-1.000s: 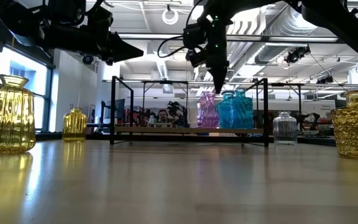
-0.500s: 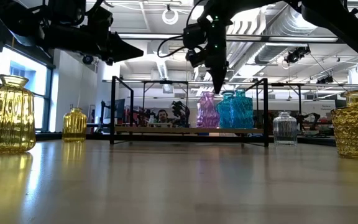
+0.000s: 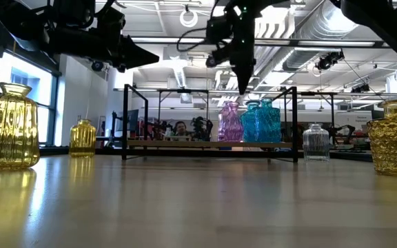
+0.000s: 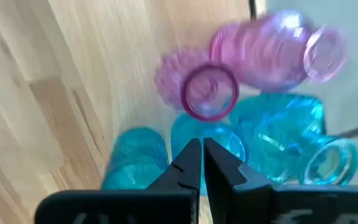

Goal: Sort vases onto shelf
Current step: Put the purple vase on the shelf aligned with the other purple vases

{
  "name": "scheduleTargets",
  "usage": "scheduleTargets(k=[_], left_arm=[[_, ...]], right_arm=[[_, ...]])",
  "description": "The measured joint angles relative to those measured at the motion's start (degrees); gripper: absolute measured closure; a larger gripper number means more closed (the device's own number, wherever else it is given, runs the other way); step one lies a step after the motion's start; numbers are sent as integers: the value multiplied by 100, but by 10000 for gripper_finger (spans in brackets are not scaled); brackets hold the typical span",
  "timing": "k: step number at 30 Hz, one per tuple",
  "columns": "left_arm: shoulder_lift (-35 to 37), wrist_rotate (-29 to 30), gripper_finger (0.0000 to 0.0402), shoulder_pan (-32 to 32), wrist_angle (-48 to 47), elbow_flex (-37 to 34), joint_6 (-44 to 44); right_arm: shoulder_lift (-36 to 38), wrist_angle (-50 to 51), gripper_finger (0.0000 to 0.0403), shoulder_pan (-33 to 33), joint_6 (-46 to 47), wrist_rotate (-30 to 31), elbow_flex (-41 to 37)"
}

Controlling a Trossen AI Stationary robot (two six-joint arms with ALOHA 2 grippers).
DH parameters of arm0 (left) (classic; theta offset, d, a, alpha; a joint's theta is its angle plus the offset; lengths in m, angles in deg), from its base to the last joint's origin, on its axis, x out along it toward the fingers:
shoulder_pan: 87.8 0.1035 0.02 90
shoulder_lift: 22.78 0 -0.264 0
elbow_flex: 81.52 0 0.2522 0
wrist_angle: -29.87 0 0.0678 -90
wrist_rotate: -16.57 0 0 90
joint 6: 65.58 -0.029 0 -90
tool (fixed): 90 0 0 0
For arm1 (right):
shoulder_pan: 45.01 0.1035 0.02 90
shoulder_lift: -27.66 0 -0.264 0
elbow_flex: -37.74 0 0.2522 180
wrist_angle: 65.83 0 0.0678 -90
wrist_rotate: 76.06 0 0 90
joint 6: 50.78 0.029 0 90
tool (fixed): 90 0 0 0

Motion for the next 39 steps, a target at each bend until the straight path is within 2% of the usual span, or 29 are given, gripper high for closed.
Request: scheduleTargets(k=[8,11,14,22,25,28,31,33,39], left_arm=[[-1,-15,397,-2,-148,0,0],[-1,-184,397,-2,-203,0,0],[29,-313,397,-7,-237,0,0],[59,-364,397,-11,-429,2,-9],[59,-759,397,-15,-467,2,-52],[59,-1478,397,-25,-614,2,-49],[78,-2139,397,-109,-1247,135,-135],[122,-2225,397,-243,-1968,380,-306],[154,-1122,397,-1136,-4248,1314,-692]], right_arm=[[282,-1304,403,373,-128,-819,7],[300,-2467,403,542,-278,-1317,-319],[312,-3393,403,638,-305,-1797,-995],[773,-6721,403,1040,119,-1924,-3354],[1068,-7837,403,1176,390,-1885,-4196],[1418,-8832,403,1289,614,-1702,-4986],[1770,-9583,403,1435,825,-1535,-5764],[2061,-10030,403,1542,922,-1397,-6259],[2882,-11093,403,1872,1181,-1012,-7568]])
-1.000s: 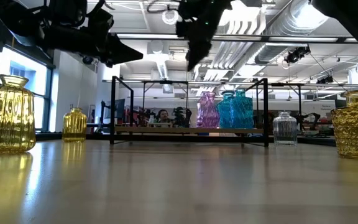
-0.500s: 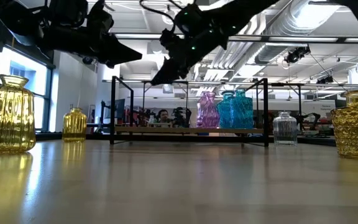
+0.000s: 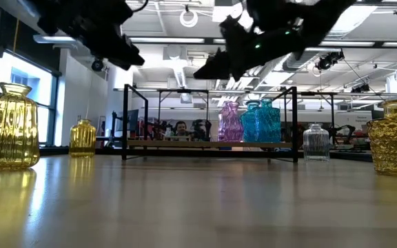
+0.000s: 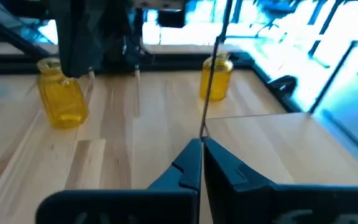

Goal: Sort vases onto shelf
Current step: Put the purple vase on the shelf aligned with the other purple vases

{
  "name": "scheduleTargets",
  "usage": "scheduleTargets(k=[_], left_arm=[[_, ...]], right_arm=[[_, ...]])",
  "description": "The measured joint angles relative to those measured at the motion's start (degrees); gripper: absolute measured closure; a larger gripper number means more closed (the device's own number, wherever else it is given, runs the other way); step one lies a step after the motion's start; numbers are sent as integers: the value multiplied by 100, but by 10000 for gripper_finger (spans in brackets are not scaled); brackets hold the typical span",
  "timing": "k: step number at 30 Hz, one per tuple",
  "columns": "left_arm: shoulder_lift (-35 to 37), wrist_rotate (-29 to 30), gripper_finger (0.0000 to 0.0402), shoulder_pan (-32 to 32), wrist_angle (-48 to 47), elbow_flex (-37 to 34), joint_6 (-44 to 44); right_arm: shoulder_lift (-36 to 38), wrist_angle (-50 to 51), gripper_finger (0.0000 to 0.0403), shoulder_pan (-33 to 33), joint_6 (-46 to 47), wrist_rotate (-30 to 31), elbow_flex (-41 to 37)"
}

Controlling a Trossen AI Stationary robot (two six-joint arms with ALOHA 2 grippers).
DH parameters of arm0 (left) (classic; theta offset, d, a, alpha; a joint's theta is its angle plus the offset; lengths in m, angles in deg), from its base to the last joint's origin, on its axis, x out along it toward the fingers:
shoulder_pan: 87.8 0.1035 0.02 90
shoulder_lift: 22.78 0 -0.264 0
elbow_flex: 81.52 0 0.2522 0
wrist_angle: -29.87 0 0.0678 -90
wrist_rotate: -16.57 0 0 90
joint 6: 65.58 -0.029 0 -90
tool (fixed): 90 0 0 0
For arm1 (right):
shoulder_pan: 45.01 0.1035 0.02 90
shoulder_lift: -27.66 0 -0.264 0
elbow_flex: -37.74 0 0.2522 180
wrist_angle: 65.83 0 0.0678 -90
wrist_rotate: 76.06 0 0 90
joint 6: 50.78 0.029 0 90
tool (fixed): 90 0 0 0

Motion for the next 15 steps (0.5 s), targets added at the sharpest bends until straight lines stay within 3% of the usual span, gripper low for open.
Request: scheduleTargets(k=[4,8,15], left_arm=[[0,483,397,-659,-1604,738,366],[-56,535,397,-1235,-3028,1387,1269],[-78,876,396,-2317,-4163,1812,3521]], right_arm=[[604,-453,403,145,10,321,-778],[1110,-891,403,149,140,350,-1431],[1532,-1544,403,319,362,625,-2208]])
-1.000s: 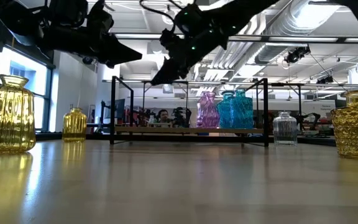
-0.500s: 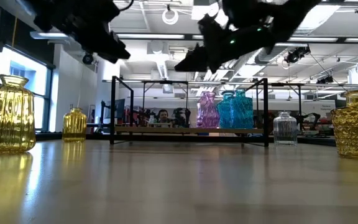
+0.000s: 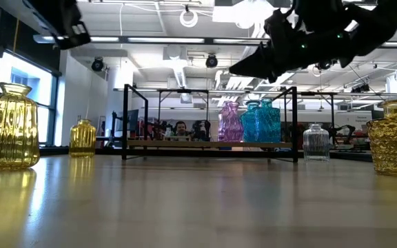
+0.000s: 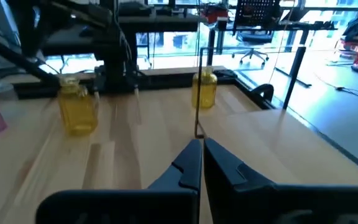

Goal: Sort vases onto shelf
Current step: Put the purple vase on the shelf aligned with the other purple vases

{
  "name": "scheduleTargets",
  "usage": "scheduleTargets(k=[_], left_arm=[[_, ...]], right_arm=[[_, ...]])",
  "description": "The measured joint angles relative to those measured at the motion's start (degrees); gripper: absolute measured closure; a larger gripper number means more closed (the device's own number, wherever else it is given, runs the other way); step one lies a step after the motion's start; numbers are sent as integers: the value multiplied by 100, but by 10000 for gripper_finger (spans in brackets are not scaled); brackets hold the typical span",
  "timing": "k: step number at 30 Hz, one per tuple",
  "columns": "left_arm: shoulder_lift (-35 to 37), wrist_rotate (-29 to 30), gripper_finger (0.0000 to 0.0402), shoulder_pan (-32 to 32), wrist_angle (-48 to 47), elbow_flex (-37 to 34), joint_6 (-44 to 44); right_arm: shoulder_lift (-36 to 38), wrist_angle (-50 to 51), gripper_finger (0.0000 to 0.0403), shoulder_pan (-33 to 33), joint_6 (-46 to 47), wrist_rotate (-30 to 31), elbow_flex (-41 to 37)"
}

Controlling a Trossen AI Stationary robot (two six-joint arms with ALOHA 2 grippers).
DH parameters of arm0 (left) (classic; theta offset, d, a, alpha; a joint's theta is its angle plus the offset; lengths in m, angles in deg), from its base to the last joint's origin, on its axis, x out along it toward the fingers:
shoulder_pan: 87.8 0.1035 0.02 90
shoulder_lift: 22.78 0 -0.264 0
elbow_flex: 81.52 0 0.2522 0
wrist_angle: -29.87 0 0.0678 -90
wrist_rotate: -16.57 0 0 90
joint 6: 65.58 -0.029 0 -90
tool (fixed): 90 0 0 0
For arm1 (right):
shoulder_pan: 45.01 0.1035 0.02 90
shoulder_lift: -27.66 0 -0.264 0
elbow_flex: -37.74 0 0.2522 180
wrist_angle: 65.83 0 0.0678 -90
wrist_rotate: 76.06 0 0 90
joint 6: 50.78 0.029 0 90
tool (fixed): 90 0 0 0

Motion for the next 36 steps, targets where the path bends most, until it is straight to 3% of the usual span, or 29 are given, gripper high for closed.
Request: scheduleTargets(k=[10,18,22,27,36], left_arm=[[-387,288,333,-1601,-365,15,2515],[-1115,-309,272,-2531,-127,15,3932],[-1417,-698,238,-2744,319,17,4401],[-1688,-744,203,-3049,860,22,4862],[-2174,-681,195,-3619,719,22,5018]], right_arm=[[24,-196,403,233,-411,81,-106],[24,-203,403,250,-620,85,-106],[24,-212,403,355,-647,83,-106],[22,-254,403,390,-671,83,-101],[22,-286,403,387,-669,83,-99]])
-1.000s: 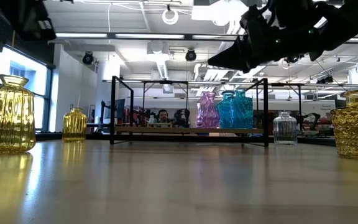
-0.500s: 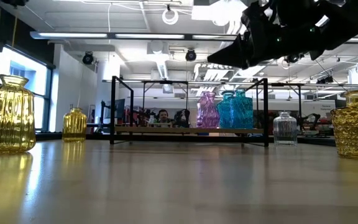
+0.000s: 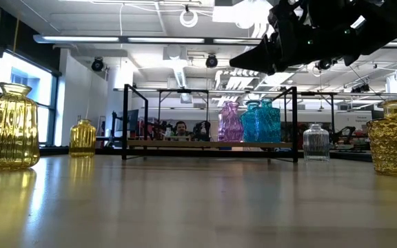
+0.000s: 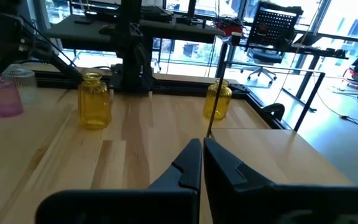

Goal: Sort vases onto shelf
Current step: Put the purple vase on the shelf aligned with the other purple vases

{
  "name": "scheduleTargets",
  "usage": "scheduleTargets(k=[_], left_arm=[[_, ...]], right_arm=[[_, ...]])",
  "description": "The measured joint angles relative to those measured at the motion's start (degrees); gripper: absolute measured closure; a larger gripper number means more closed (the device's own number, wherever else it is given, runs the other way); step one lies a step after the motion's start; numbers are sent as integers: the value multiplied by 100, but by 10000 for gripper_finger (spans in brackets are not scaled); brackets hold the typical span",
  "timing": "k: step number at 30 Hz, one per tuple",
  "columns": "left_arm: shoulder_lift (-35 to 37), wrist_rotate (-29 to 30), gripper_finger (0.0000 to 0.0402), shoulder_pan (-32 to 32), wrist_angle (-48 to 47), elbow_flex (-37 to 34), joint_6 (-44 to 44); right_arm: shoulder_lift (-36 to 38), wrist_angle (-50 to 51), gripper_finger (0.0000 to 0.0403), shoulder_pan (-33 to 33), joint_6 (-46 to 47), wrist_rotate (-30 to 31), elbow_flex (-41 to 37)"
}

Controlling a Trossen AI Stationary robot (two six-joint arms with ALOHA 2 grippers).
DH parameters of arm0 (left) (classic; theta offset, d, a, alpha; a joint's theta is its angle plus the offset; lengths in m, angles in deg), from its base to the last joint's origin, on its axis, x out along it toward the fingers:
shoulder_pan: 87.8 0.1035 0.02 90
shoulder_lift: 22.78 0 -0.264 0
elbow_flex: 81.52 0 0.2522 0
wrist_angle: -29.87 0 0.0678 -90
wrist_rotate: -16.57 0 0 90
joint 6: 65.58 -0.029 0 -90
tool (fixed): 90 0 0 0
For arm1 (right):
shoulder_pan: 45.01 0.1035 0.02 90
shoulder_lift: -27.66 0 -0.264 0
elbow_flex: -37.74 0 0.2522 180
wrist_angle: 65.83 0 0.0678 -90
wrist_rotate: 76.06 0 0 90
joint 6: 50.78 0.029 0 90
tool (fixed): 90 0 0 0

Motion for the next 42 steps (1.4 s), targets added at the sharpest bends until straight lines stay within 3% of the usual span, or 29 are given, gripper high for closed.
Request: scheduleTargets(k=[16,27,34,42], left_arm=[[-22,176,195,-58,-664,313,158],[-465,156,203,-140,-671,317,348],[-525,219,258,-174,-729,328,513],[-532,268,364,-166,-803,321,425]], right_arm=[[-2,-42,403,0,0,-3,0],[-2,-42,403,0,3,-63,2],[-4,-42,403,0,4,-66,2],[-4,-42,403,0,4,-66,2]])
